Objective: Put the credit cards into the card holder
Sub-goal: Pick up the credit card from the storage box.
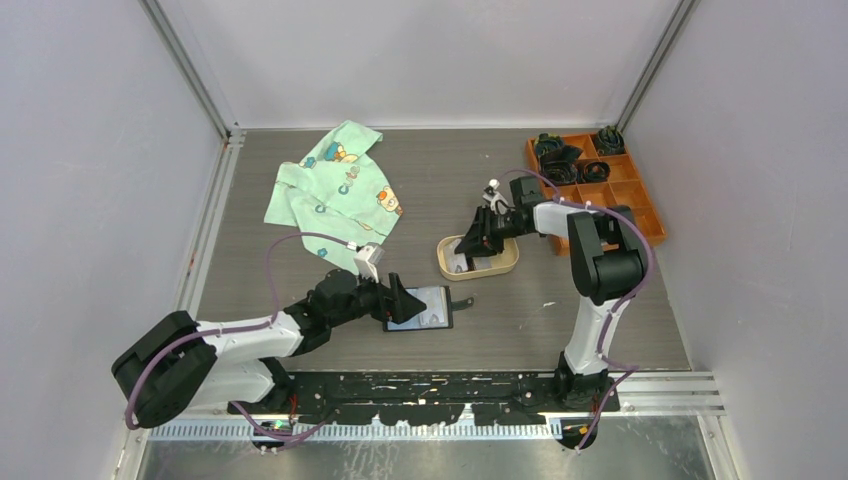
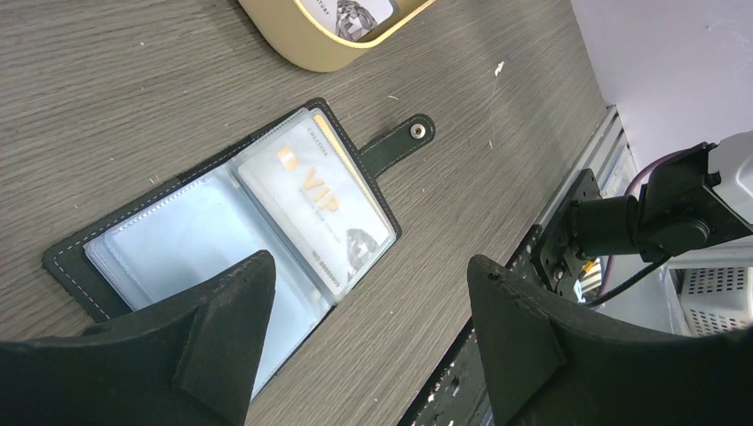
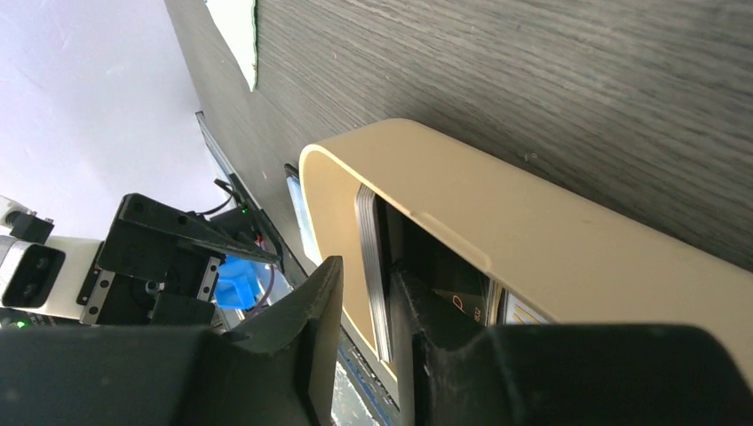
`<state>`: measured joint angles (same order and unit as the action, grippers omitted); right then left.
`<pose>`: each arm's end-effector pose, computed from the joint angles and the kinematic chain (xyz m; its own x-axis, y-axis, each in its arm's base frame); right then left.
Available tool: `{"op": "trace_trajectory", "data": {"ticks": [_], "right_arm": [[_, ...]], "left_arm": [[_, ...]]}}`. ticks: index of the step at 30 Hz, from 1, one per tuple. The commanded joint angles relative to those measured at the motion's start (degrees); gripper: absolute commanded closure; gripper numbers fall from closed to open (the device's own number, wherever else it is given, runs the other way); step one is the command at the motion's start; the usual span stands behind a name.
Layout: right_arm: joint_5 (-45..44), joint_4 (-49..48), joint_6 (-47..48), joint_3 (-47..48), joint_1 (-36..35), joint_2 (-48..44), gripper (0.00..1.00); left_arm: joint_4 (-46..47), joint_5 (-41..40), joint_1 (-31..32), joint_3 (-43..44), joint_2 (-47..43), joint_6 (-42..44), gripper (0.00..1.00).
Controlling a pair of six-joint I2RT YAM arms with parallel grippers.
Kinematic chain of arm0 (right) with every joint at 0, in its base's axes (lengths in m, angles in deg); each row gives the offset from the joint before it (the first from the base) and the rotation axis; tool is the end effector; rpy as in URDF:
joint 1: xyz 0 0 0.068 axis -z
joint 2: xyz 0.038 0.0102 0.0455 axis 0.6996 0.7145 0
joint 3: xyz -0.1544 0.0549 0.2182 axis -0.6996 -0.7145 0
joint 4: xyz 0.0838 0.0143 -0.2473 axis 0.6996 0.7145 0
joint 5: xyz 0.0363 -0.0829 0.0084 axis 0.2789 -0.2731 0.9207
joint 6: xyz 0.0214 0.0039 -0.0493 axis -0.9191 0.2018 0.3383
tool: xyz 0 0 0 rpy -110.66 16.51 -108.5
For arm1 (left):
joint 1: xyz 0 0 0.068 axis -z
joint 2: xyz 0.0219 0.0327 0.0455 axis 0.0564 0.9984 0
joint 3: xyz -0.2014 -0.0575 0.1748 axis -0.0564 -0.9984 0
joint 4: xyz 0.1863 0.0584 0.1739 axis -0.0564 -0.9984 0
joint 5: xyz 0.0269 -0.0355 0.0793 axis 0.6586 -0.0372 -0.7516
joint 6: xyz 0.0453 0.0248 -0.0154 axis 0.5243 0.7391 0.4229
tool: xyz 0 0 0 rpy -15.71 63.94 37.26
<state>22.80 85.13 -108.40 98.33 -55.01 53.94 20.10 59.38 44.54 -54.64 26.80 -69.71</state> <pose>0.3484 0.0942 0.1347 -0.9914 0.0652 -0.1139 -0.0593 0.5517 0.8319 0.1463 -0.1696 0.1666 -0.7386 -0.1932 -0.6459 0.4478 0.5756 -0.6842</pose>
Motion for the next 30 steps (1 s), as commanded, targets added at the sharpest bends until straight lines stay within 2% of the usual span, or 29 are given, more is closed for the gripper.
{"op": "trace_trajectory", "data": {"ticks": [1, 7, 12, 14, 19, 21, 27, 30], "right_arm": [[0.91, -0.96, 0.14, 0.49, -1.12, -0.33, 0.69], [-7.15, 4.29, 5.38, 2.22, -3.09, -0.73, 0.65], [-8.94, 6.02, 7.55, 3.22, -5.02, 0.49, 0.65], [-9.07, 6.36, 8.0, 3.47, -5.26, 0.52, 0.69], [-8.34, 7.99, 9.61, 4.66, -5.17, -0.4, 0.92], [-6.97, 8.44, 9.98, 4.88, -4.57, -1.67, 0.97], [2.36, 12.26, 14.16, 5.59, -0.92, -3.0, 0.99], [3.89, 13.03, 14.91, 5.71, 0.03, -1.55, 0.97]], "left_arm": [[4.02, 0.64, 0.0, 0.74, -0.26, -0.13, 0.21], [3.45, 0.58, -0.04, 0.91, -0.46, -0.13, 0.21], [3.31, 0.83, -0.04, 1.0, -0.61, -0.46, 0.21], [2.99, 0.85, -0.04, 1.0, -0.97, -0.72, 0.21], [1.63, 0.81, 0.0, 0.82, -2.46, -0.92, 0.21], [0.79, 0.77, 0.0, 0.7, -3.54, -1.01, 0.21], [-2.6, 0.0, -0.04, 0.13, -7.48, -0.84, 0.21], [-3.73, -0.46, -0.04, 0.03, -8.78, -0.67, 0.21]]}}
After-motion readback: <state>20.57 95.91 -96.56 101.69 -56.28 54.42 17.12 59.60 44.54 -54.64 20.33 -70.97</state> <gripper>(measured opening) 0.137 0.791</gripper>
